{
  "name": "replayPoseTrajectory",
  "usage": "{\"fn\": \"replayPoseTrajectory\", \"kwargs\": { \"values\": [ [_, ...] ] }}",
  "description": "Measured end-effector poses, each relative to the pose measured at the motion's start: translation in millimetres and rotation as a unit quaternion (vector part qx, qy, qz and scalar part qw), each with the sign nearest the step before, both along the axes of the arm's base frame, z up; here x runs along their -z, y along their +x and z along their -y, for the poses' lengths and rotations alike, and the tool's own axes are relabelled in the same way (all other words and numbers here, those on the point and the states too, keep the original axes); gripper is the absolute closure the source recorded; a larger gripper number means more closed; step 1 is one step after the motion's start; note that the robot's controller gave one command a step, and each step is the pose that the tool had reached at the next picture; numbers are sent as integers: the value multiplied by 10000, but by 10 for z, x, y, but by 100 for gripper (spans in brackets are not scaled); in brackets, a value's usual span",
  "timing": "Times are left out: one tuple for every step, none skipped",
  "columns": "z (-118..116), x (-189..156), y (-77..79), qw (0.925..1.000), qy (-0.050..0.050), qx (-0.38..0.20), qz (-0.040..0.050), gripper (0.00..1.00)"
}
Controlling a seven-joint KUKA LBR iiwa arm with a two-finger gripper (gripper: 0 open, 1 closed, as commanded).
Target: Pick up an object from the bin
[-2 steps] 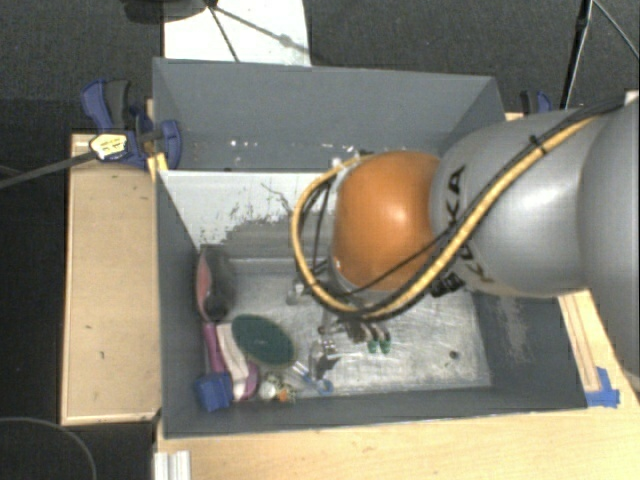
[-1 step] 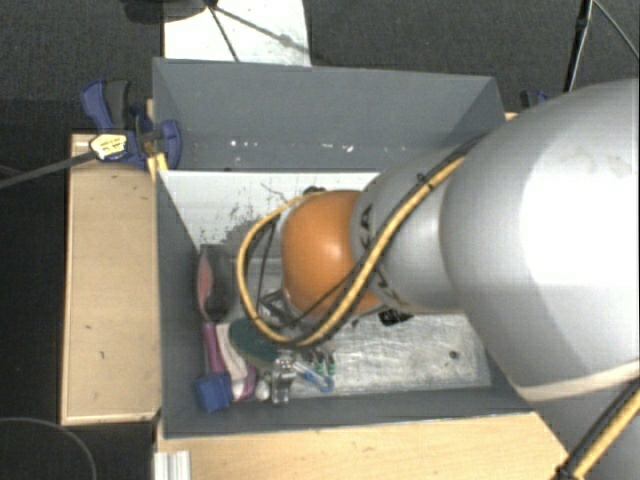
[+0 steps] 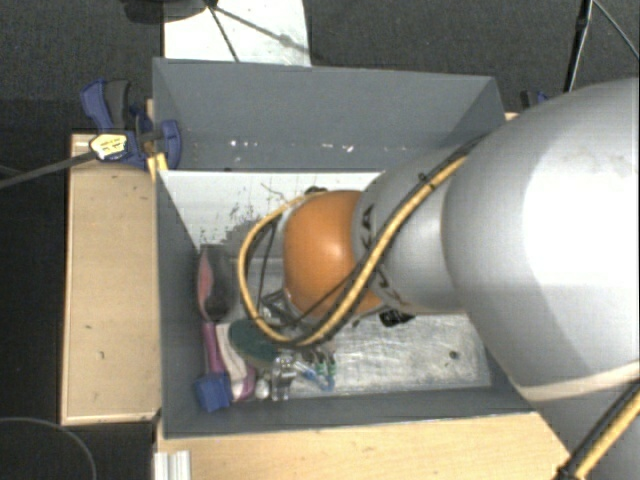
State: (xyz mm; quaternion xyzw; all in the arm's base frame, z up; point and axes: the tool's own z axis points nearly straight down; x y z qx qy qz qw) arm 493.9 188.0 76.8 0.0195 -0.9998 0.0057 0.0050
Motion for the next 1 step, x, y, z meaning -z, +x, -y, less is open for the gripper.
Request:
{"fn": "replayPoseTrajectory", "kwargs": {
  "values": [
    [-51, -1315, -15, 9997, 75, -223, 95, 100]
  ]
}}
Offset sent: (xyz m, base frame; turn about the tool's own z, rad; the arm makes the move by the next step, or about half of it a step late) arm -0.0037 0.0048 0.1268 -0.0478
